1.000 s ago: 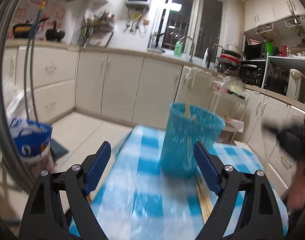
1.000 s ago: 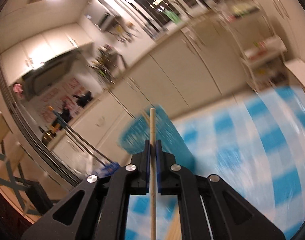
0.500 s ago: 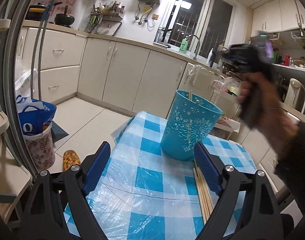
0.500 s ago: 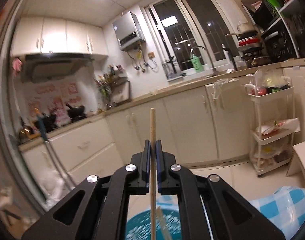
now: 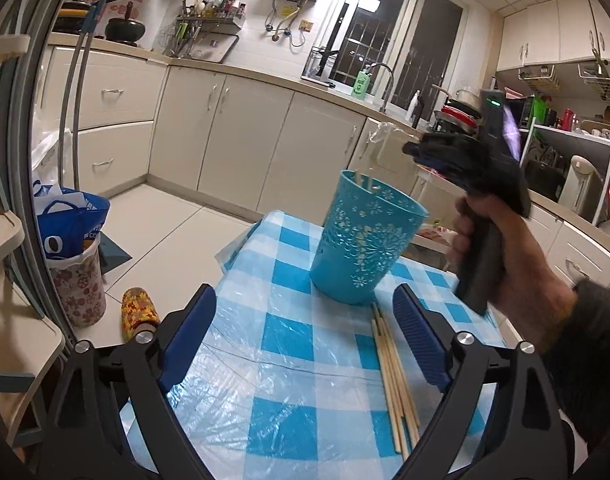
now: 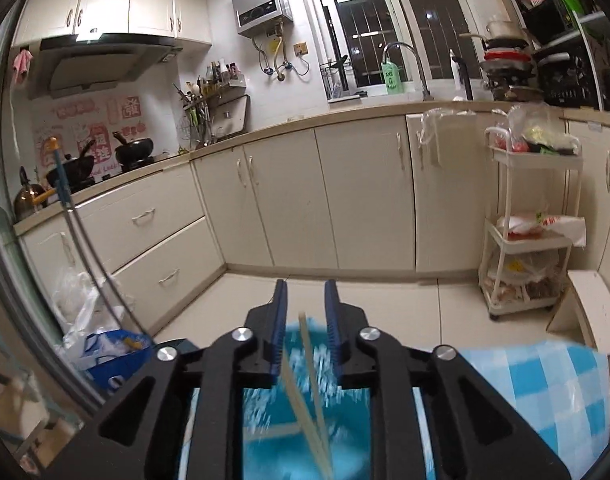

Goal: Organize utensils
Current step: 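Carry the right gripper's chopstick over the teal cup and open to drop it, then pull both open grippers back from the cup above the chopstick pile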

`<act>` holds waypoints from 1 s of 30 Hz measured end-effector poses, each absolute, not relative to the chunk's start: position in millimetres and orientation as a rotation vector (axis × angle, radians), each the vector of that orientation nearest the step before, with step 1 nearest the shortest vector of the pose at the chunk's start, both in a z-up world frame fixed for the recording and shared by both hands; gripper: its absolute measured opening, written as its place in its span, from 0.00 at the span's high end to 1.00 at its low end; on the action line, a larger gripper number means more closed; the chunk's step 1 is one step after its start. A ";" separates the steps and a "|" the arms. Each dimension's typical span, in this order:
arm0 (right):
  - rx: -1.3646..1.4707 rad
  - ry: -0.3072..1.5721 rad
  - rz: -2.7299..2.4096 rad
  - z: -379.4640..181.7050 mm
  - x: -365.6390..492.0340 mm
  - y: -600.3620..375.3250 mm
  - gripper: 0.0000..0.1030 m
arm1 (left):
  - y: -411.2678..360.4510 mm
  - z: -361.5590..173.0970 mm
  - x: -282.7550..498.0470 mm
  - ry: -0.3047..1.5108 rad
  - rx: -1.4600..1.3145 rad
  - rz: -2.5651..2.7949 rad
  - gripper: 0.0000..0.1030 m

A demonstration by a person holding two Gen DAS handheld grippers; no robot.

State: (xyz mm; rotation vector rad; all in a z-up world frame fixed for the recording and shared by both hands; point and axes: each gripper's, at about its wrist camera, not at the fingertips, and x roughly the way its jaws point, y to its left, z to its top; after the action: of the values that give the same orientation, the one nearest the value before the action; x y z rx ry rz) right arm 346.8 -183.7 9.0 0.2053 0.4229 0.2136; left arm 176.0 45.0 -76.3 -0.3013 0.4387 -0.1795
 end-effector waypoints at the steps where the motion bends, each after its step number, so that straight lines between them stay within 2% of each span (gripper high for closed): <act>1: 0.221 0.430 0.214 8.4 328.4 -188.9 0.68 | 44.0 -73.9 172.8 0.441 -0.298 -0.180 0.13; 4: 0.260 0.447 0.185 2.6 273.5 -205.1 0.57 | 40.4 -65.9 161.2 0.457 -0.285 -0.182 0.09; 10: 0.326 0.514 0.065 -20.8 155.4 -234.5 0.48 | 30.0 -50.7 126.8 0.466 -0.264 -0.204 0.07; 16: 0.337 0.583 -0.053 -37.7 72.8 -248.5 0.45 | 16.8 -38.1 94.8 0.454 -0.294 -0.262 0.07; 30: 0.305 0.662 0.019 -43.1 60.6 -206.0 0.43 | 14.5 -14.3 54.7 0.382 -0.327 -0.349 0.07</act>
State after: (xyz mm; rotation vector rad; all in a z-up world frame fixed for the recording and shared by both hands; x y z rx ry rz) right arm 60.6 -206.0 -43.1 0.3055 0.6621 0.0187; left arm 54.7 14.5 -14.3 -0.3272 0.3823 -0.3492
